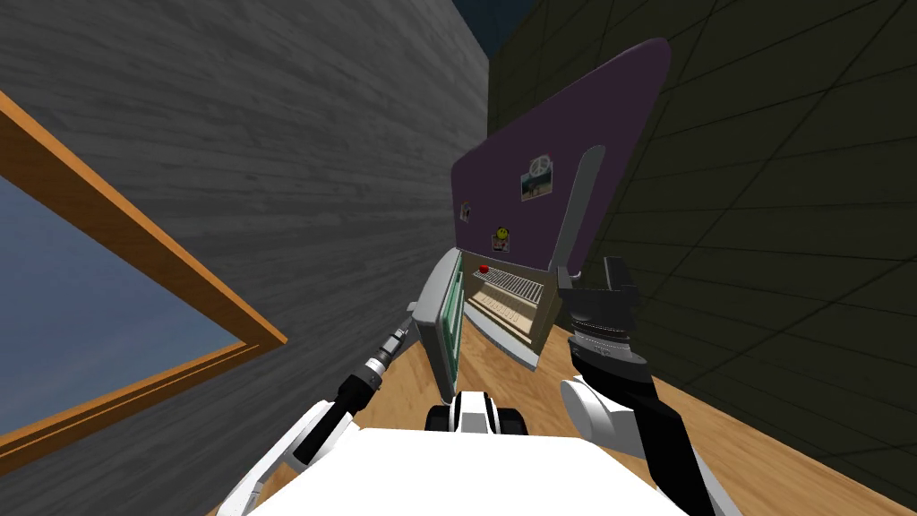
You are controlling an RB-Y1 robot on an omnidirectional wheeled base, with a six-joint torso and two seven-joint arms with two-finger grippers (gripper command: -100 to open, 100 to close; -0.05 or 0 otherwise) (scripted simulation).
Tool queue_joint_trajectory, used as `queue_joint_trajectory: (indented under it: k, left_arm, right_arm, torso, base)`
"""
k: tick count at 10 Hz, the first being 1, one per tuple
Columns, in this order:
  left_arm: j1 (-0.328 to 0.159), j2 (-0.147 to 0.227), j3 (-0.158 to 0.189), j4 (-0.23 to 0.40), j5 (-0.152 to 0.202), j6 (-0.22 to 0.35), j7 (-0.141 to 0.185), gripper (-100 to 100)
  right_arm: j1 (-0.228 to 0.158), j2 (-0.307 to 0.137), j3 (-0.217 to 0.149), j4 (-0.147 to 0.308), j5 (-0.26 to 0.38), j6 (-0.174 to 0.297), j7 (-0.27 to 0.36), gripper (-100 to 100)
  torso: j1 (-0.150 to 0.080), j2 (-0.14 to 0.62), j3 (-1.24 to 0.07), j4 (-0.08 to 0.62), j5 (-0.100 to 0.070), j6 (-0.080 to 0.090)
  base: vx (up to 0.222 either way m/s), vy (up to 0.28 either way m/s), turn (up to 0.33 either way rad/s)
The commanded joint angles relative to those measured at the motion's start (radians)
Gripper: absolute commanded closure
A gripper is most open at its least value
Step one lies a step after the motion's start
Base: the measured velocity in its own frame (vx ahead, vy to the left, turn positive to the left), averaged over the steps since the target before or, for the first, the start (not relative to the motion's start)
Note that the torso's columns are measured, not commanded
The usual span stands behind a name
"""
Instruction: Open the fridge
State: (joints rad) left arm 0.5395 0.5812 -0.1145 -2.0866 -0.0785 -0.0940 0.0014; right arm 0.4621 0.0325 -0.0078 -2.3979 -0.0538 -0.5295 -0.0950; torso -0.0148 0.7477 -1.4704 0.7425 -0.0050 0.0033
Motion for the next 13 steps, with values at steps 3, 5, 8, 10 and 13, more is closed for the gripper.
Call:
queue_joint_trajectory:
  k: [3, 5, 8, 10, 13]
  left_arm:
    - [0.003, 0.013, -0.009, 0.0, 0.002, -0.007, 0.004, 100]
    - [0.006, 0.027, -0.019, -0.004, 0.004, -0.016, 0.008, 100]
    - [0.01, 0.047, -0.036, -0.008, 0.007, -0.03, 0.014, 100]
    - [0.012, 0.06, -0.046, -0.011, 0.008, -0.04, 0.018, 100]
    - [0.047, 0.095, -0.035, -0.089, 0.018, -0.01, 0.03, -100]
  right_arm:
    - [0.0, 0.0, 0.0, 0.0, 0.0, 0.0, 0.0, 0]
    - [0.0, 0.0, 0.0, 0.0, 0.0, 0.0, 0.0, 0]
    - [0.0, 0.0, 0.0, 0.0, 0.0, 0.0, 0.0, 0]
    - [0.0, 0.0, 0.0, 0.0, 0.0, 0.0, 0.0, 0]
    - [0.0, 0.0, 0.0, 0.0, 0.0, 0.0, 0.0, 0]
  torso:
    - [0.021, -0.009, -0.006, -0.004, 0.007, -0.003]
    - [0.021, -0.012, -0.007, -0.005, 0.007, -0.003]
    - [0.016, -0.01, -0.006, -0.005, 0.005, -0.003]
    - [0.013, -0.01, -0.006, -0.005, 0.005, -0.003]
    - [0.008, -0.01, -0.006, -0.005, 0.003, -0.004]
  base:
    - [0.003, 0.105, -0.047]
    - [0.019, 0.213, -0.047]
    - [0.03, 0.255, -0.067]
    - [0.039, 0.245, -0.061]
    - [0.048, 0.117, 0.039]
